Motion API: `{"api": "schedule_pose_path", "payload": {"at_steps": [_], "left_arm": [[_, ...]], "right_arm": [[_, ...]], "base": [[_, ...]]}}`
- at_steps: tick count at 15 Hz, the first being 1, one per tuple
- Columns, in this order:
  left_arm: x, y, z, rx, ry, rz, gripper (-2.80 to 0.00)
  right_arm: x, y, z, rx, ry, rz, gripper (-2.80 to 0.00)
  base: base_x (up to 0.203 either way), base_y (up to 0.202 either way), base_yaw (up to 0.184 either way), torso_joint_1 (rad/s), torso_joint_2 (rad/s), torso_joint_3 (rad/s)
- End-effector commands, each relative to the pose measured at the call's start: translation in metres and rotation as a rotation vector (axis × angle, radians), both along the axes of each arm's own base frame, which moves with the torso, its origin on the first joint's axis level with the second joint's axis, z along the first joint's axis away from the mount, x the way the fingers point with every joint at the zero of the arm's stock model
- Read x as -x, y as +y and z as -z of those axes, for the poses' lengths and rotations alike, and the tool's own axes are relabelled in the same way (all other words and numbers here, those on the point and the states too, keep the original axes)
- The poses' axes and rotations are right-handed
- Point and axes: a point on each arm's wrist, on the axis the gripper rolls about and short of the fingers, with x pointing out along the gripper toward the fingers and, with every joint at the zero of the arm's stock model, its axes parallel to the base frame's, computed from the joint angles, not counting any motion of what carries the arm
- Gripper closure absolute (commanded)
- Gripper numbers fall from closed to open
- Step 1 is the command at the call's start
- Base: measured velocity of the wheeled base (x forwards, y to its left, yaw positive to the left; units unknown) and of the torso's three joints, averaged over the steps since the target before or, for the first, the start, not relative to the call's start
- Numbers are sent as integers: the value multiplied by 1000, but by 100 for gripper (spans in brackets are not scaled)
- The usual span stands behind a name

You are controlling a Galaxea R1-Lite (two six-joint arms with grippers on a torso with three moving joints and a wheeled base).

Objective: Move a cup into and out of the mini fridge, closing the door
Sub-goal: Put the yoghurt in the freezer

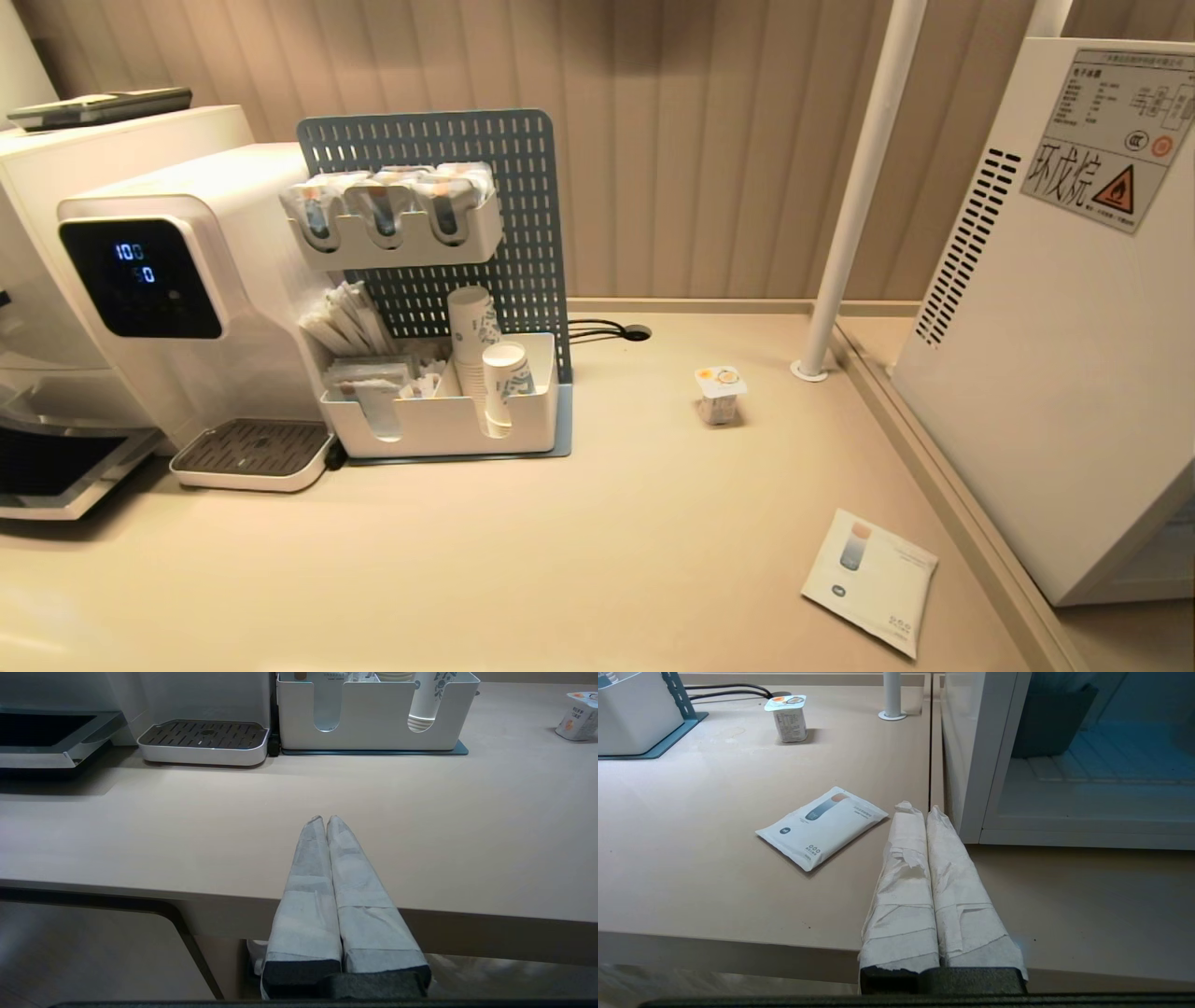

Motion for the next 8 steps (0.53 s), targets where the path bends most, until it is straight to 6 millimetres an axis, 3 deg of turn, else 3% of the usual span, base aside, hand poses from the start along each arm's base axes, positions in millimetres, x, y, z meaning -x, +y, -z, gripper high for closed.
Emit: {"api": "schedule_pose_path", "payload": {"at_steps": [1, 8], "left_arm": [[0, 0, 0, 1, 3, 0, 0], [0, 0, 0, 1, 3, 0, 0]], "right_arm": [[0, 0, 0, 1, 2, 0, 0], [0, 0, 0, -2, 3, 0, 0]], "base": [[0, 0, 0, 0, 0, 0], [0, 0, 0, 0, 0, 0]]}}
